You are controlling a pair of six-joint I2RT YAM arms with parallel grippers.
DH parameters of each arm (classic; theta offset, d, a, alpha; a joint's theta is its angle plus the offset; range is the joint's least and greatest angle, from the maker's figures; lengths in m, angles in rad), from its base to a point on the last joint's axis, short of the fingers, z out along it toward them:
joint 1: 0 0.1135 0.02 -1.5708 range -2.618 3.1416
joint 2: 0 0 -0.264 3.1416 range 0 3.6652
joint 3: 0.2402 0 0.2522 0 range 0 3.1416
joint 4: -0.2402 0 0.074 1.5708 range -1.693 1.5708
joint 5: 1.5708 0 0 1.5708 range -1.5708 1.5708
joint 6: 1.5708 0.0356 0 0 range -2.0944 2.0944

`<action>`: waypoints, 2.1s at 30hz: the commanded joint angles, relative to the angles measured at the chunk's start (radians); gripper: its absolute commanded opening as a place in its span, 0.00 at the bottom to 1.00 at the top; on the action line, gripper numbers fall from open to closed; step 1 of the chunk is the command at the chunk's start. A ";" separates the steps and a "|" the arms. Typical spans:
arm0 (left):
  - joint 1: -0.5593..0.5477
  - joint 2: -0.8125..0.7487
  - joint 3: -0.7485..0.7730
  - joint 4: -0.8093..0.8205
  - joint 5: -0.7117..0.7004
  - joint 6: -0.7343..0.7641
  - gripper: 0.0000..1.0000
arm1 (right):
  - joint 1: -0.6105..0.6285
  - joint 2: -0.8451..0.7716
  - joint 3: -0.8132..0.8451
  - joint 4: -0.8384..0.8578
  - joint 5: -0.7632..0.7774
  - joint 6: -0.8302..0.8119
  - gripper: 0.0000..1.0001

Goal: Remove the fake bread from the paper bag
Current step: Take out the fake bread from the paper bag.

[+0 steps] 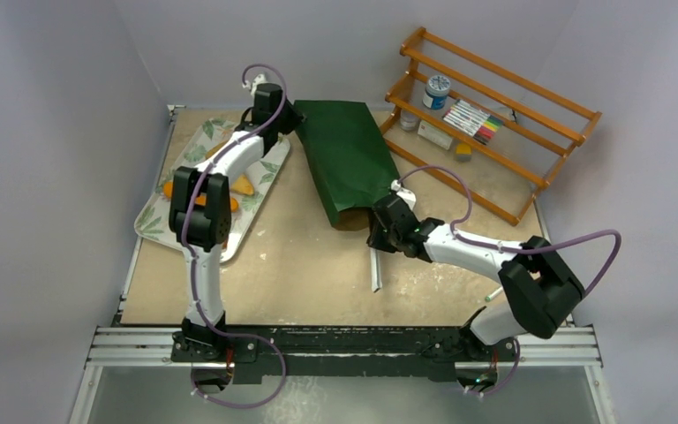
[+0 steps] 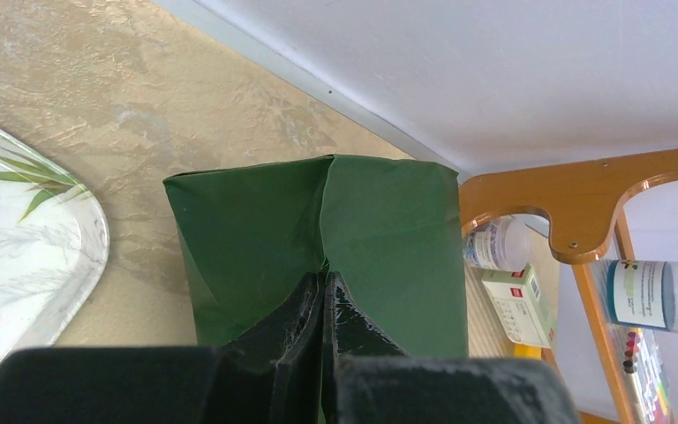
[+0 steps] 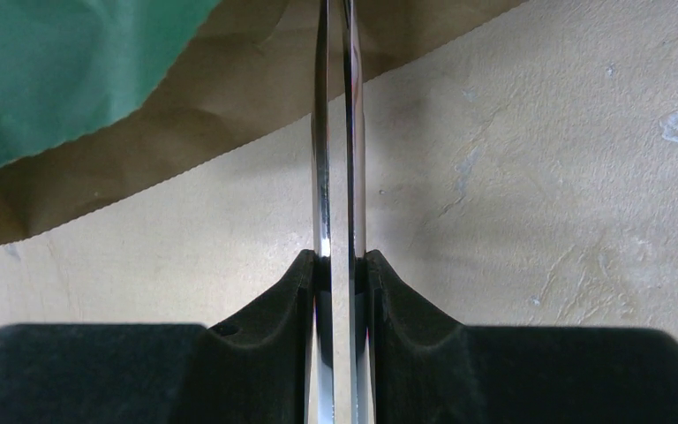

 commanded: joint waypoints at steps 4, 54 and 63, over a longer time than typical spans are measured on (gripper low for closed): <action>-0.002 -0.141 0.030 0.069 0.027 -0.009 0.00 | -0.046 -0.013 -0.041 0.077 -0.063 0.023 0.24; -0.224 -0.450 -0.180 -0.007 -0.151 0.161 0.00 | -0.103 0.070 0.045 0.095 -0.146 -0.047 0.22; -0.222 -0.490 -0.182 -0.047 -0.184 0.165 0.00 | -0.102 0.083 0.062 0.089 -0.148 -0.052 0.22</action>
